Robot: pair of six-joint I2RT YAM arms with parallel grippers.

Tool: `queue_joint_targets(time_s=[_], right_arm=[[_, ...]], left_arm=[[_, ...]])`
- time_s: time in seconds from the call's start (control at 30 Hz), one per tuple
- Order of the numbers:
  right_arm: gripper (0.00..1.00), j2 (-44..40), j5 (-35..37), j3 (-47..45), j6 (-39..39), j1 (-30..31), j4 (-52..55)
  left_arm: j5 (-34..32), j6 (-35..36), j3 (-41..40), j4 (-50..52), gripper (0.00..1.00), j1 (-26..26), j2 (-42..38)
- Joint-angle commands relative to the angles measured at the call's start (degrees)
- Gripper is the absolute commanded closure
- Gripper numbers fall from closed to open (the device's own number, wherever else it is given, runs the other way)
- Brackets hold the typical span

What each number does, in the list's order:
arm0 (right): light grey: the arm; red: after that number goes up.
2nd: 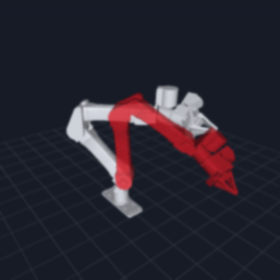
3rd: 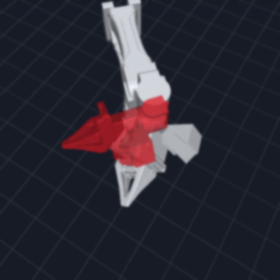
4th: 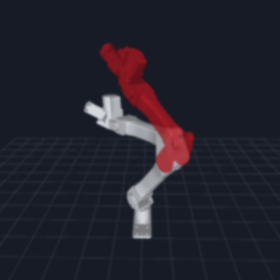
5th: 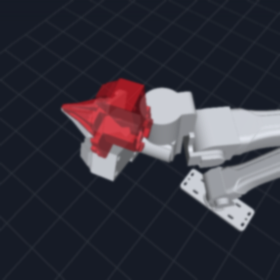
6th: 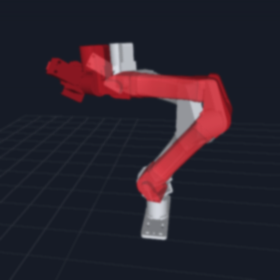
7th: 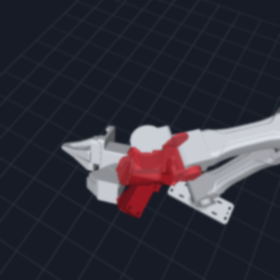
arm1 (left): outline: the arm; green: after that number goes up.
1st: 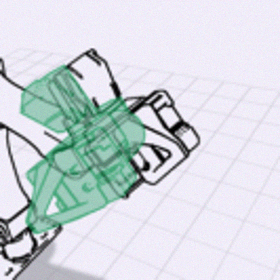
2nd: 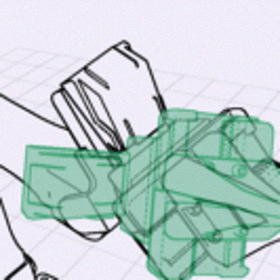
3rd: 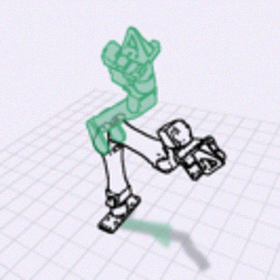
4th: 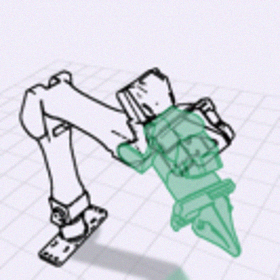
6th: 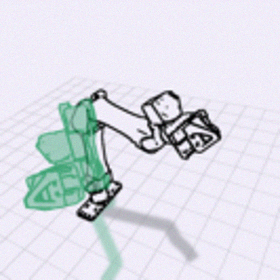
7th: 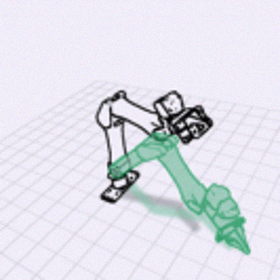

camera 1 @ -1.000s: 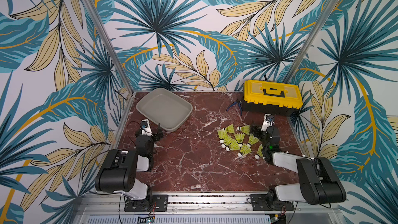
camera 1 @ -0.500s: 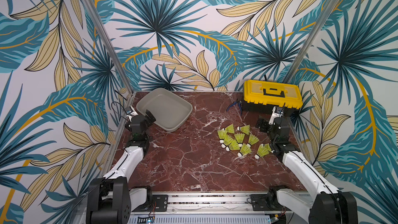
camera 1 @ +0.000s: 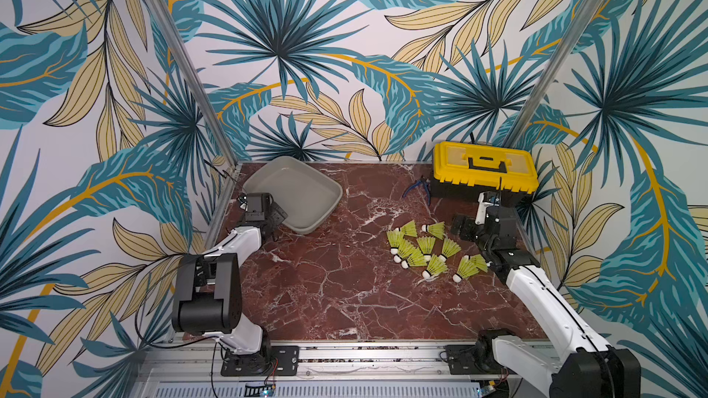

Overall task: Put the shuttlecocks into the storage box
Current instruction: Move the storage box to the center of the board.

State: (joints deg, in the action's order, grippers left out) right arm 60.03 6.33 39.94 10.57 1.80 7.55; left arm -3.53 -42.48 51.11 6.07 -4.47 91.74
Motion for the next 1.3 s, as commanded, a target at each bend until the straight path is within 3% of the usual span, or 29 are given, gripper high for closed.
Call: queue_joint_targets(time_s=[0.0, 0.27, 0.53, 0.93, 1.27], right_arm=[[0.00, -0.8, -1.7, 0.9, 0.9, -0.1, 1.7], [0.00, -1.0, -2.4, 1.0, 1.1, -0.1, 2.1], [0.00, -1.6, -2.3, 1.1, 1.0, -0.1, 3.3], [0.00, -3.8, -2.3, 1.0, -0.5, -0.1, 7.5], [0.00, -4.6, -4.7, 1.0, -0.3, -0.1, 10.1]], left_arm=[[4.1, 0.0, 3.8, 0.9, 0.27, -1.3, 1.6], [8.9, 1.6, 7.9, 3.9, 0.52, -2.0, 6.0], [9.4, 5.0, 7.3, 6.5, 0.82, -2.0, 3.2], [16.4, 19.7, 3.8, 16.2, 0.89, -1.1, -4.3], [20.2, 22.6, -4.4, 15.9, 0.91, 6.1, -12.2]])
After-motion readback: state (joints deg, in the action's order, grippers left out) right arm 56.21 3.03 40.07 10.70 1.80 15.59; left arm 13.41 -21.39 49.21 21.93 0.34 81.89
